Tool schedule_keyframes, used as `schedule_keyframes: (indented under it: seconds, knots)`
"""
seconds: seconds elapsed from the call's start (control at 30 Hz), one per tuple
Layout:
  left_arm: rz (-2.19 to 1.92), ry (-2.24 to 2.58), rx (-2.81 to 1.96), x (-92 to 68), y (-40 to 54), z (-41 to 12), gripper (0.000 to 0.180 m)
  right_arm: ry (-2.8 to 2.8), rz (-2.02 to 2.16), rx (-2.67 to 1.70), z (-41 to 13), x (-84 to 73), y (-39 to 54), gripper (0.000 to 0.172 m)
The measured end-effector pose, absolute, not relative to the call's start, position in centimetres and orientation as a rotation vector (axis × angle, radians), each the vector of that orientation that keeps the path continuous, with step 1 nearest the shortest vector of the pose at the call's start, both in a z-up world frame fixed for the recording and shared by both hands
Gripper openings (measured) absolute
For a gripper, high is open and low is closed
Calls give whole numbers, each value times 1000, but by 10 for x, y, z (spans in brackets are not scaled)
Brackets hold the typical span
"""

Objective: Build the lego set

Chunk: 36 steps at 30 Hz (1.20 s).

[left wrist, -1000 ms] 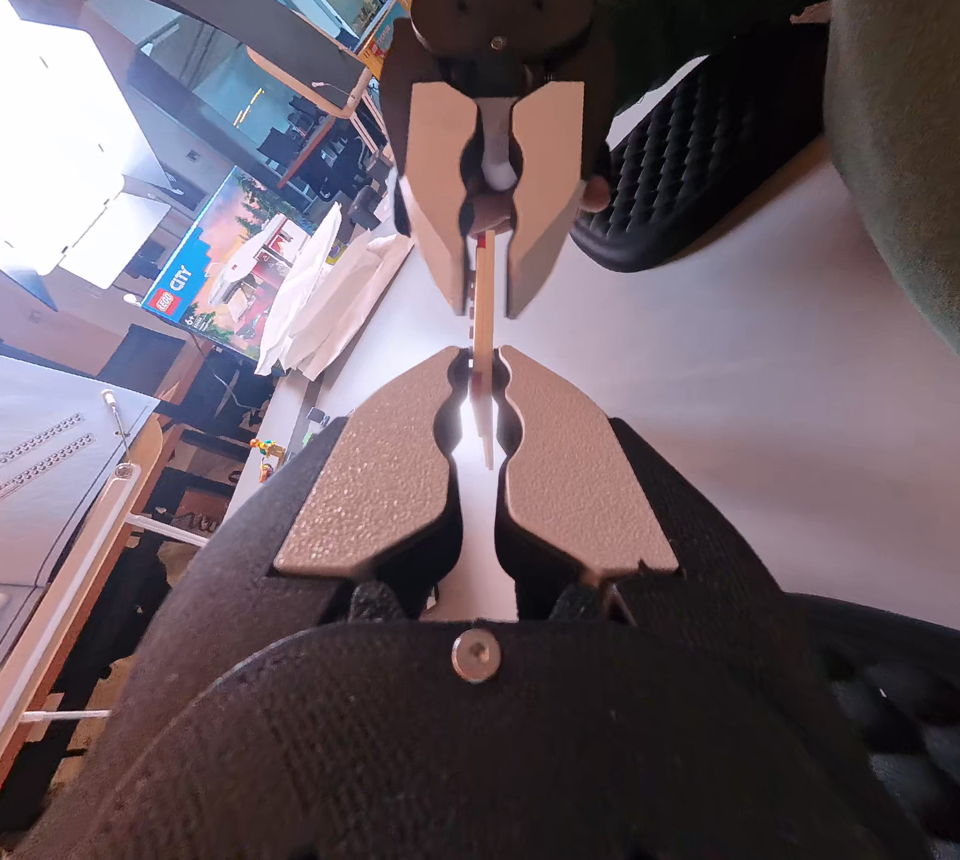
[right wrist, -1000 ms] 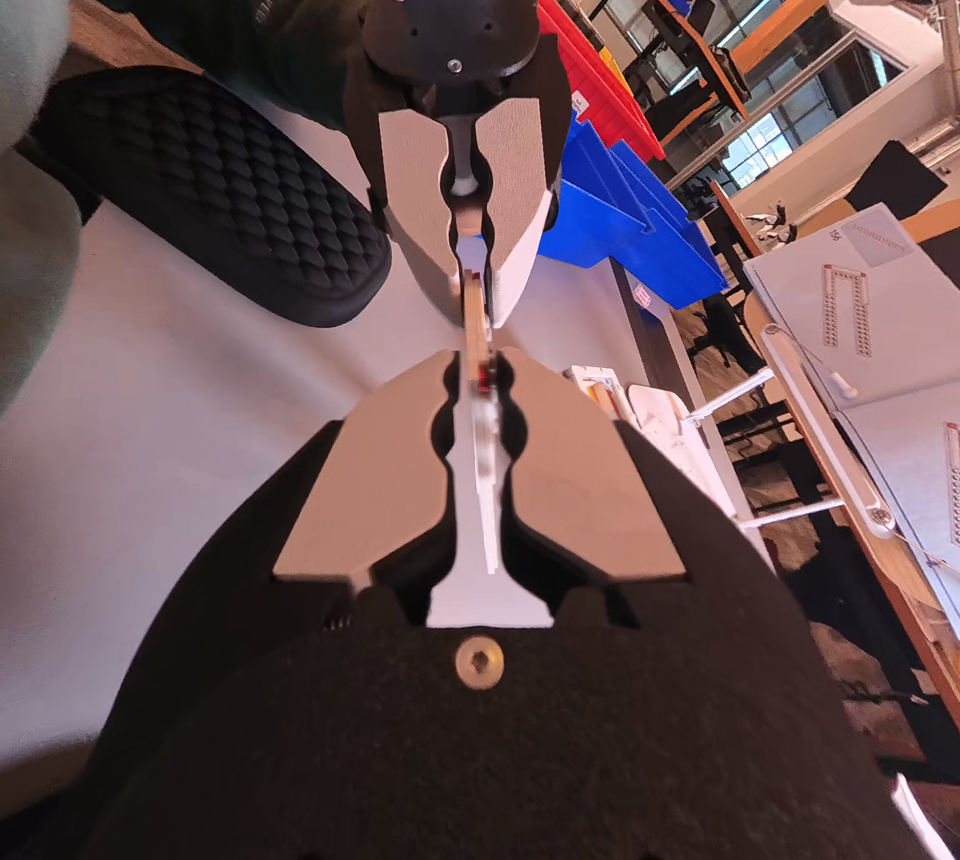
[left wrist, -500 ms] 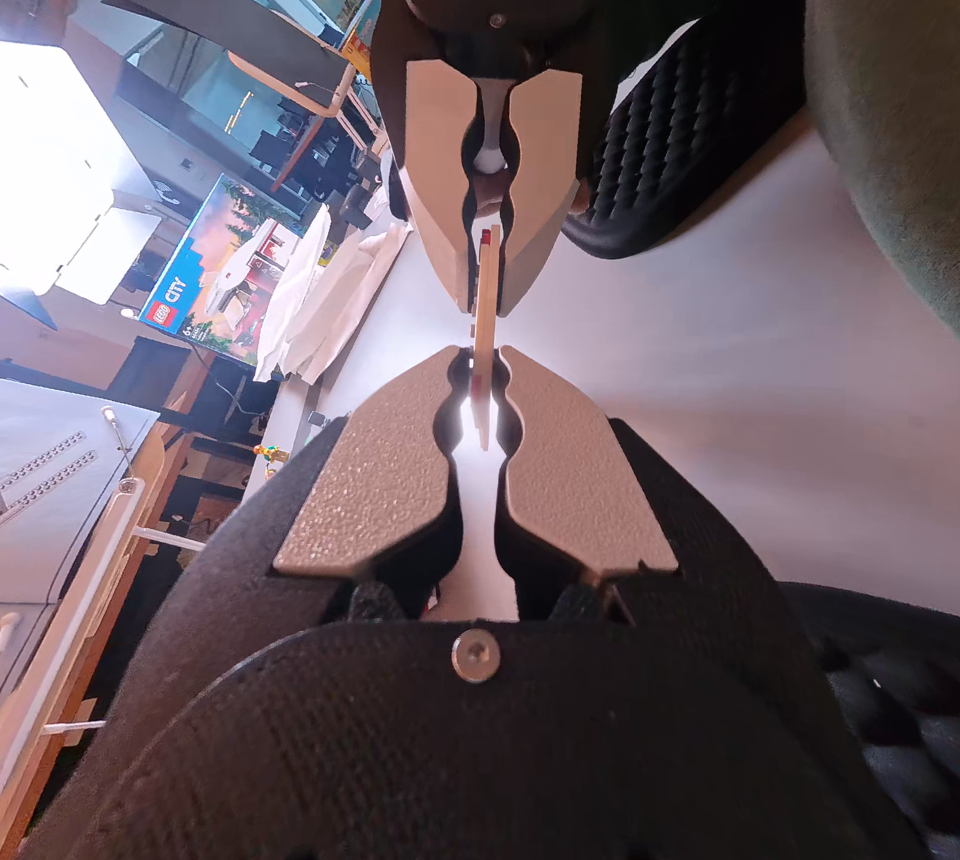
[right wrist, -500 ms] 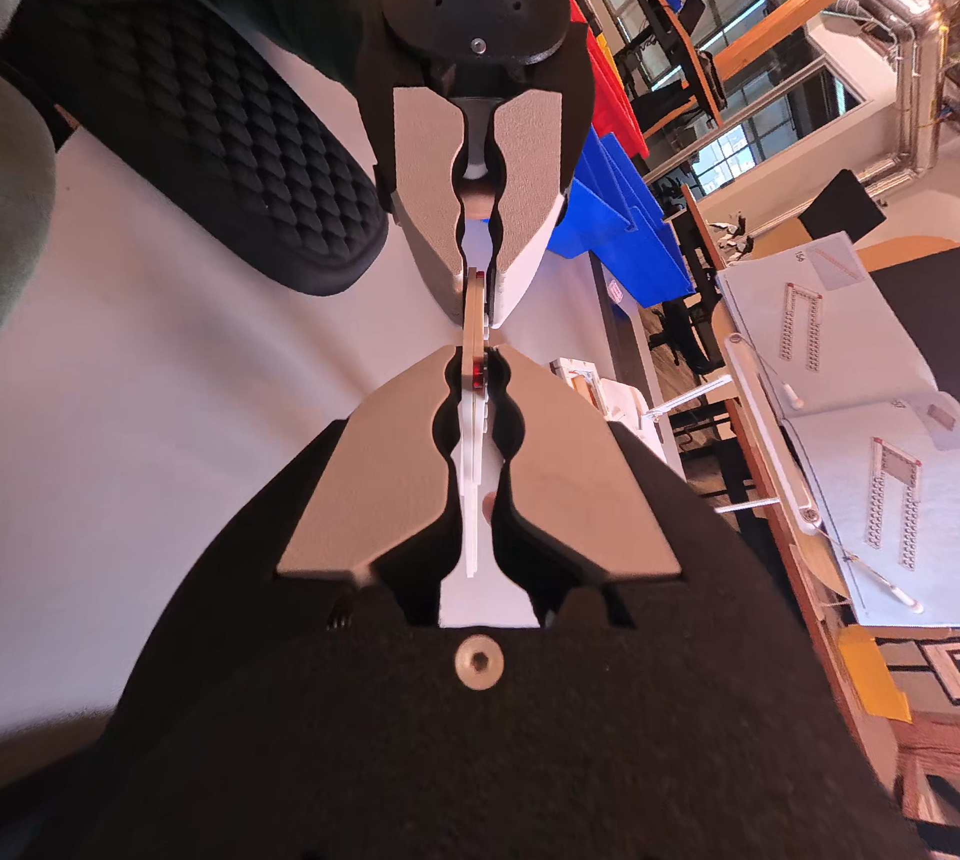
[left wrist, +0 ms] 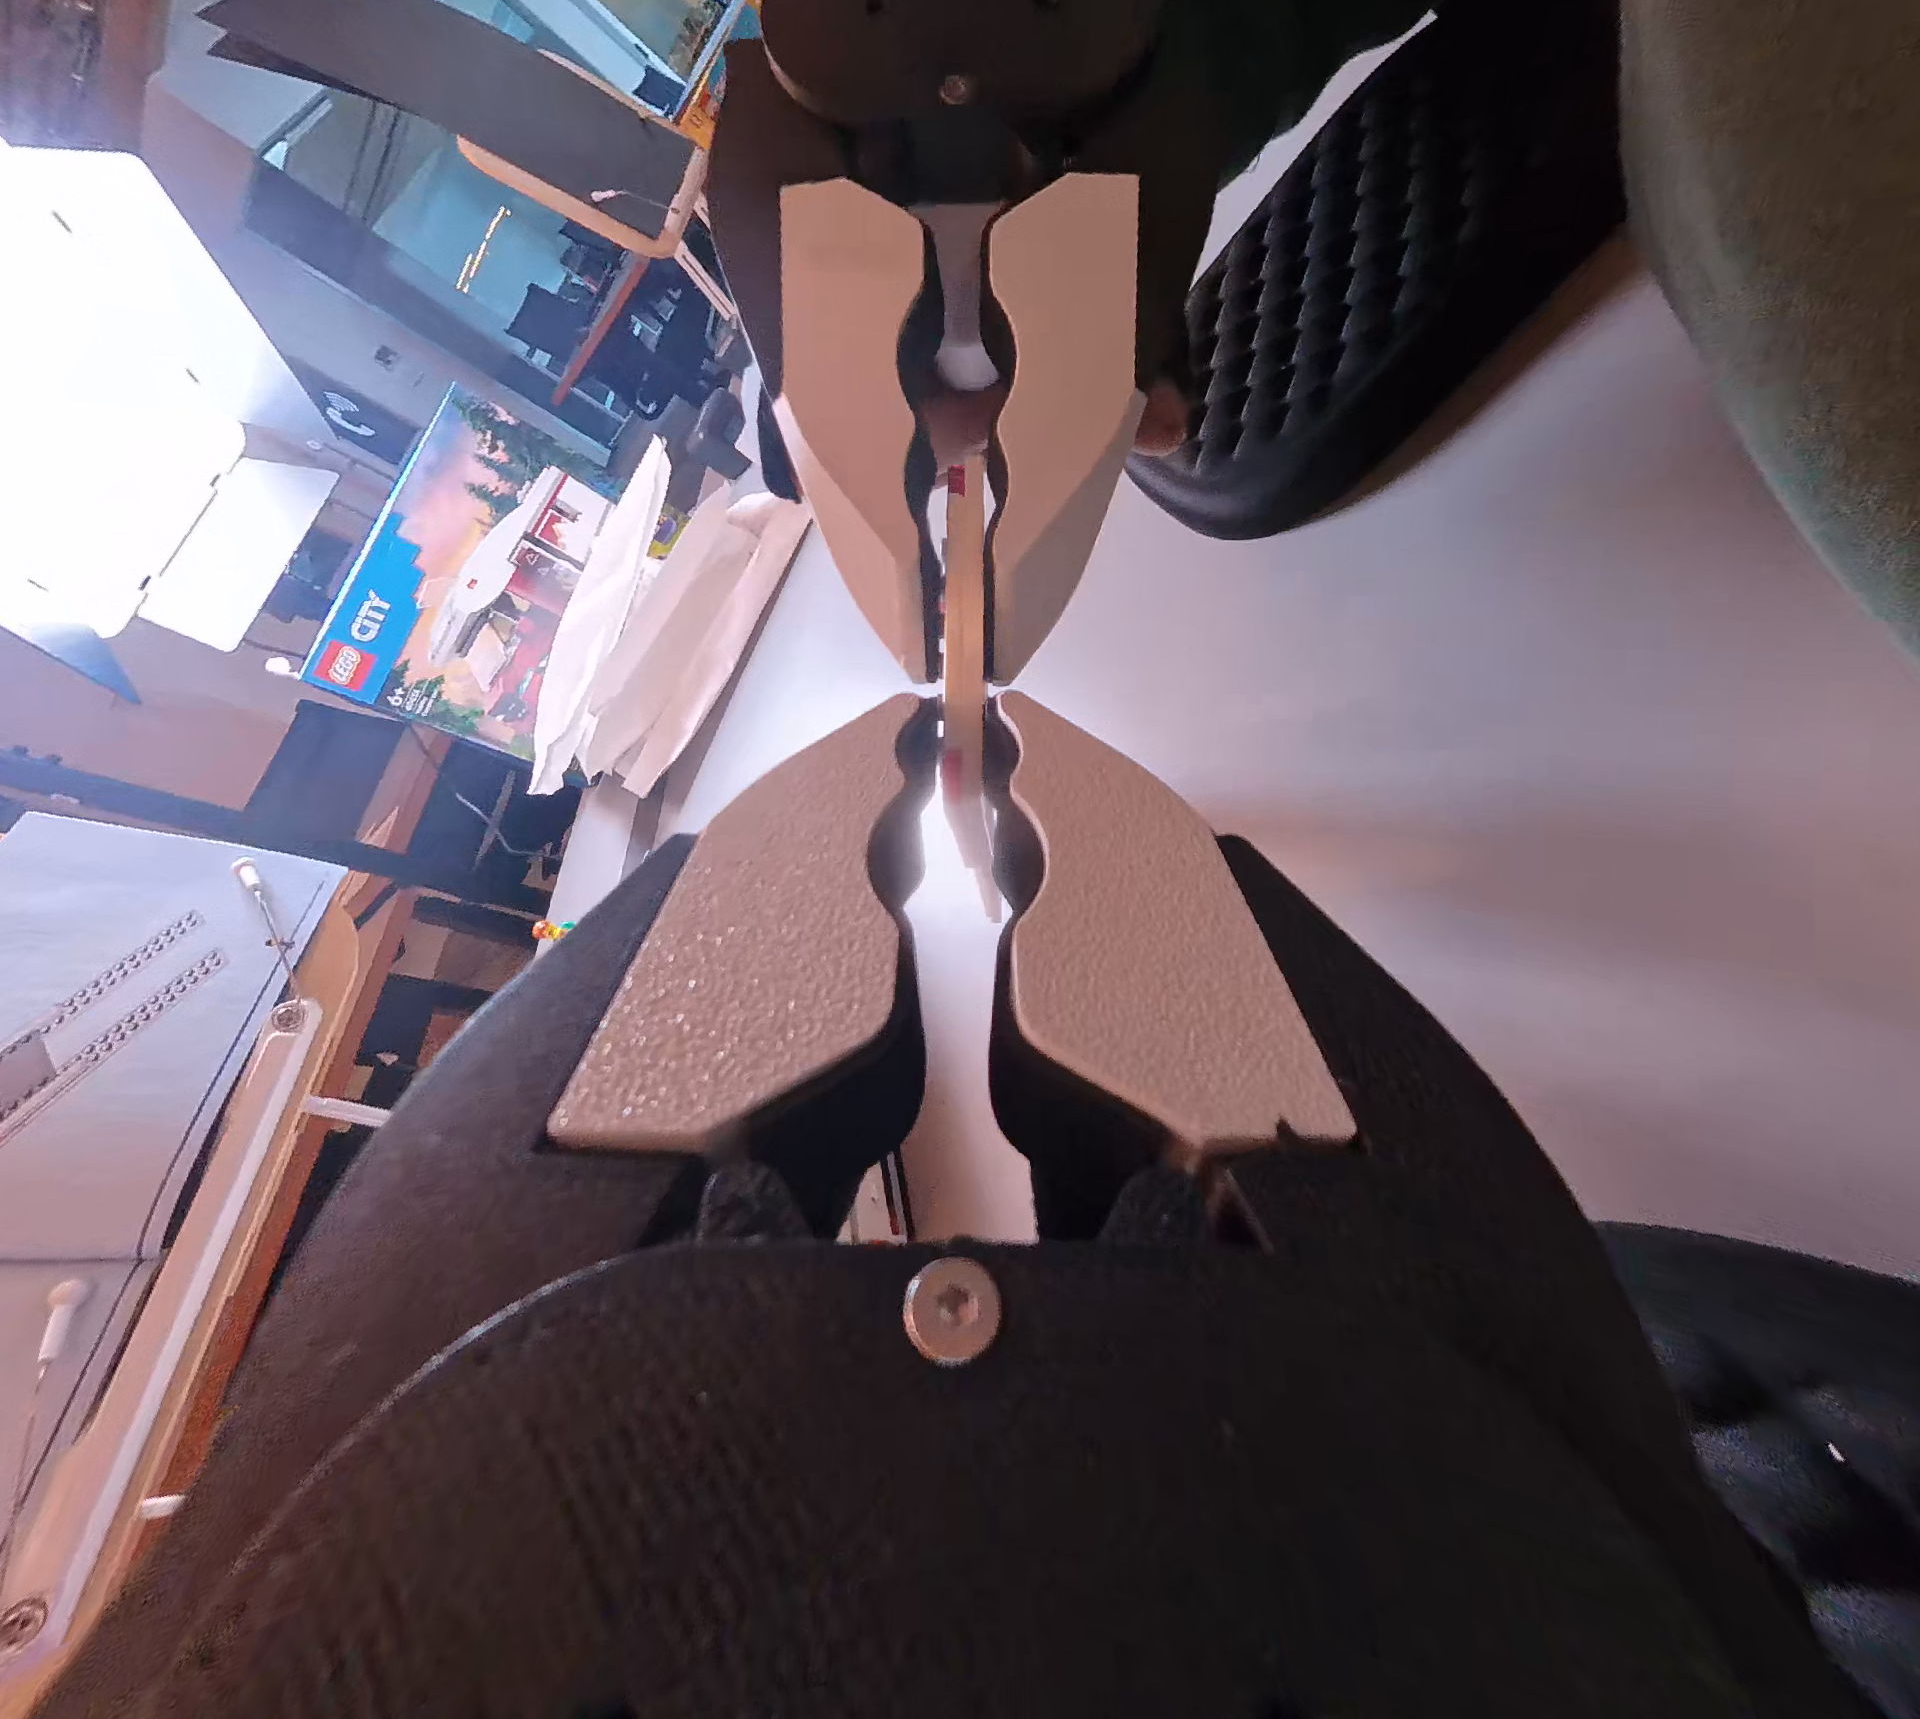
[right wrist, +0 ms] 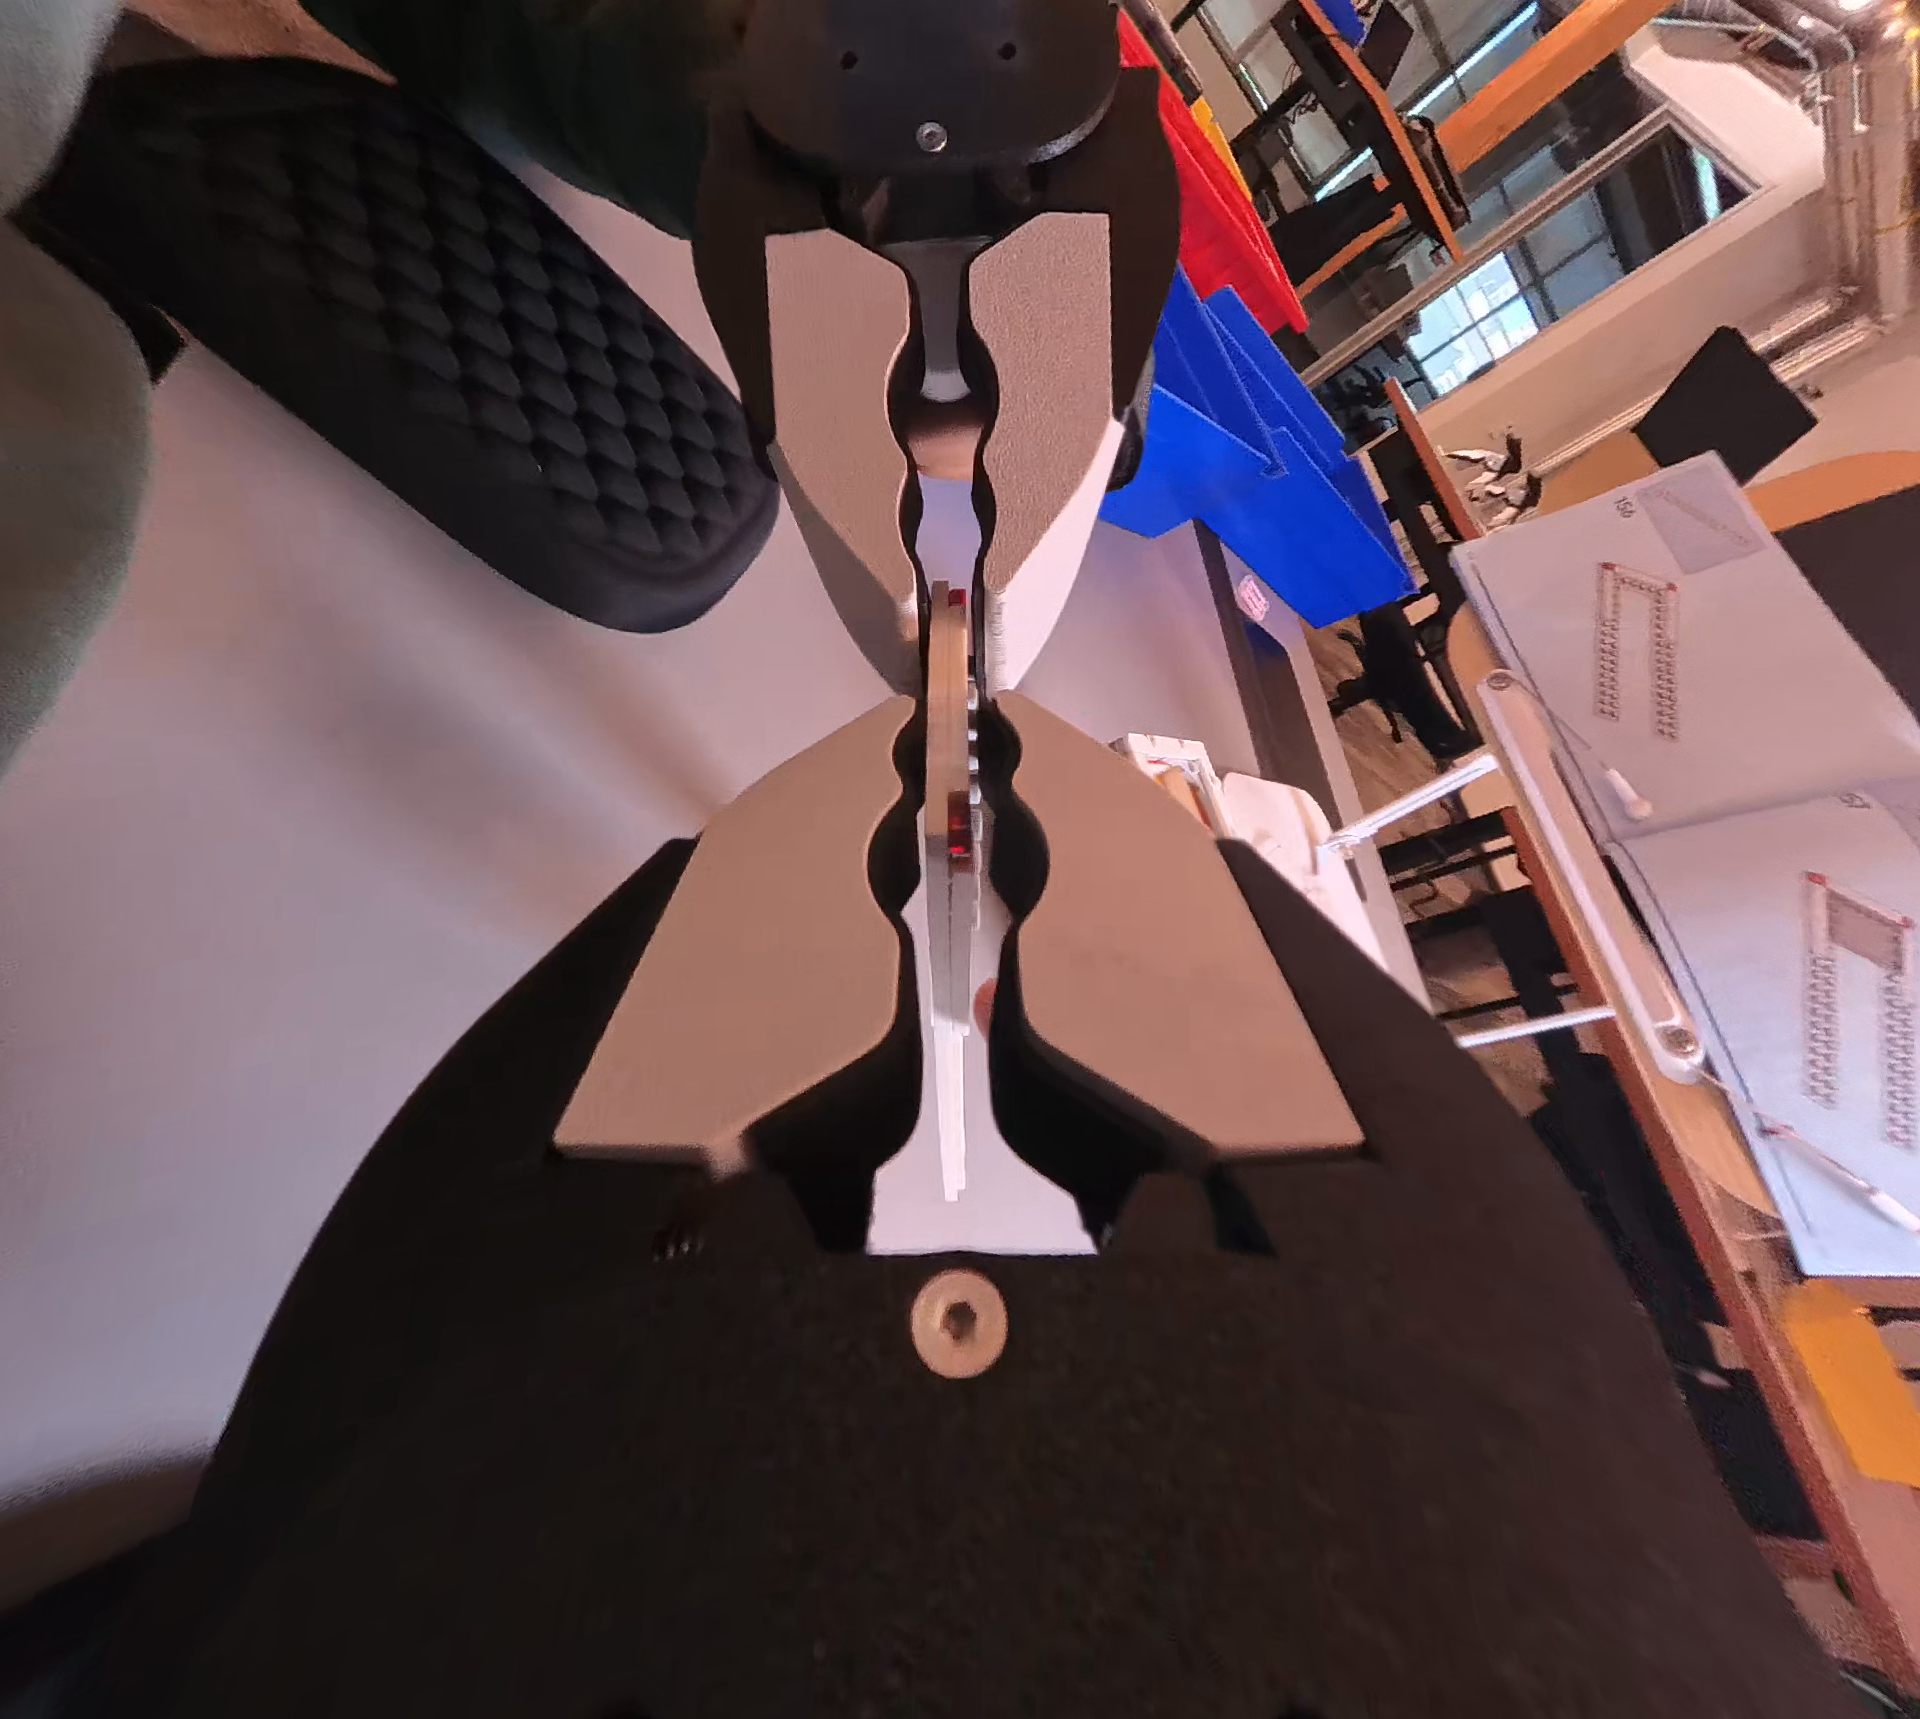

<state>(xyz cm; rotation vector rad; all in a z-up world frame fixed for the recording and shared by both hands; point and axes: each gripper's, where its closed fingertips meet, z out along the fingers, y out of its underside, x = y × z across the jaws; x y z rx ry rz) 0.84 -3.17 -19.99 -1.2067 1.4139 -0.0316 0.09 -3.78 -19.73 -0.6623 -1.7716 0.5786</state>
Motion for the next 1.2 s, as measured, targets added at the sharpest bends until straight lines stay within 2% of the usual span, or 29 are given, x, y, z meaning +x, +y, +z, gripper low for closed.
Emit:
schedule_keyframes:
  seconds: [0.4,0.5,0.53,0.63,0.83,0.87,1.0,1.2]
  knots:
    - [-15,1382,-1186,7,-31,-200,9,-1724,502,-625,-197,1,-37,8]
    - [49,1349,-1141,3,-29,-193,8,-1692,508,-681,-189,8,-23,36]
    - [56,1341,-1131,1,-30,-191,8,-1683,508,-703,-190,12,-16,39]
    - [29,1336,-1124,1,-33,-190,8,-1669,462,-744,-198,21,2,36]
    - [-17,1296,-1141,1,-30,-191,9,-1699,388,-714,-213,18,2,7]
    - [-43,1272,-1187,-3,-25,-194,10,-1703,367,-723,-216,18,5,6]
    - [-295,1057,-1461,-23,-6,-205,35,-1666,143,-740,-221,21,29,6]
    - [-653,785,-1907,-23,14,-246,71,-1769,-263,-782,-264,19,57,6]
